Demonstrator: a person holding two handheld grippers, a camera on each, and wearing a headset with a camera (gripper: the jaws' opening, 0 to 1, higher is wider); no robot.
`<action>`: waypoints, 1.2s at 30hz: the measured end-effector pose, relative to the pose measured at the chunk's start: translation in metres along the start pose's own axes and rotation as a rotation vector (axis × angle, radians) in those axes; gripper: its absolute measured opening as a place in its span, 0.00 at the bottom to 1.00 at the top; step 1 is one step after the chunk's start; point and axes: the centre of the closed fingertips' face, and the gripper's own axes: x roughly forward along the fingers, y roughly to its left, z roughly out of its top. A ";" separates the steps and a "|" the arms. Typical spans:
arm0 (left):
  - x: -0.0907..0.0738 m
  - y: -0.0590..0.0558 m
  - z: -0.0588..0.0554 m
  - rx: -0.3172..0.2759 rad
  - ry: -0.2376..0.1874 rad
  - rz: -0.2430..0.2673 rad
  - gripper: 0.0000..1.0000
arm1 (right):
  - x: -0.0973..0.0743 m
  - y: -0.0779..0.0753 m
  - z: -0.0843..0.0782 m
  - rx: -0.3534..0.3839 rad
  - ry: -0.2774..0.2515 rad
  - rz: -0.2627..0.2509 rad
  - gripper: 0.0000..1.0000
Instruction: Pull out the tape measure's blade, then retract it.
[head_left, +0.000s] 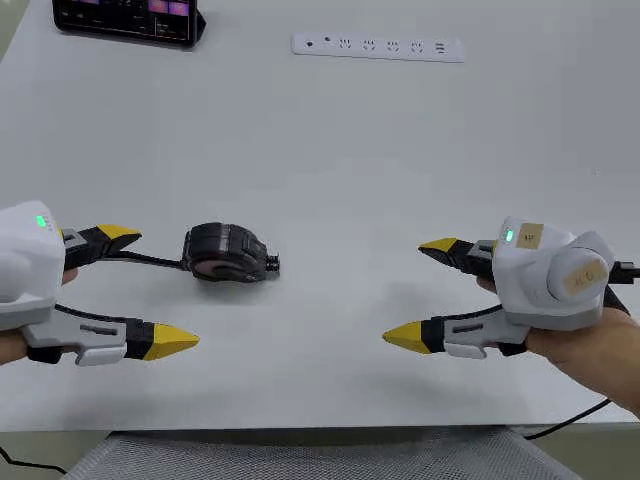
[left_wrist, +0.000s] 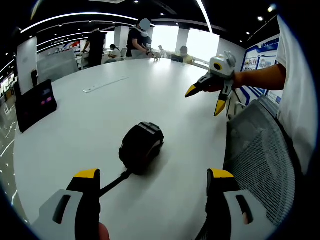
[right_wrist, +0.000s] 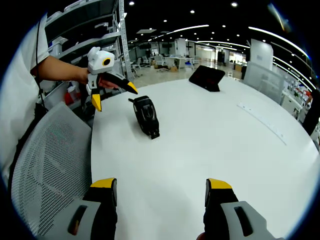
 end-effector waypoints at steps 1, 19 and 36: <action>0.001 0.001 0.000 0.005 0.005 0.000 0.85 | 0.001 0.000 0.002 -0.002 -0.001 0.004 0.70; 0.020 0.017 0.002 0.101 0.080 -0.044 0.82 | 0.025 -0.004 0.016 -0.078 0.008 0.065 0.71; 0.038 0.024 -0.002 0.194 0.187 -0.102 0.67 | 0.049 -0.005 0.022 -0.179 0.052 0.129 0.69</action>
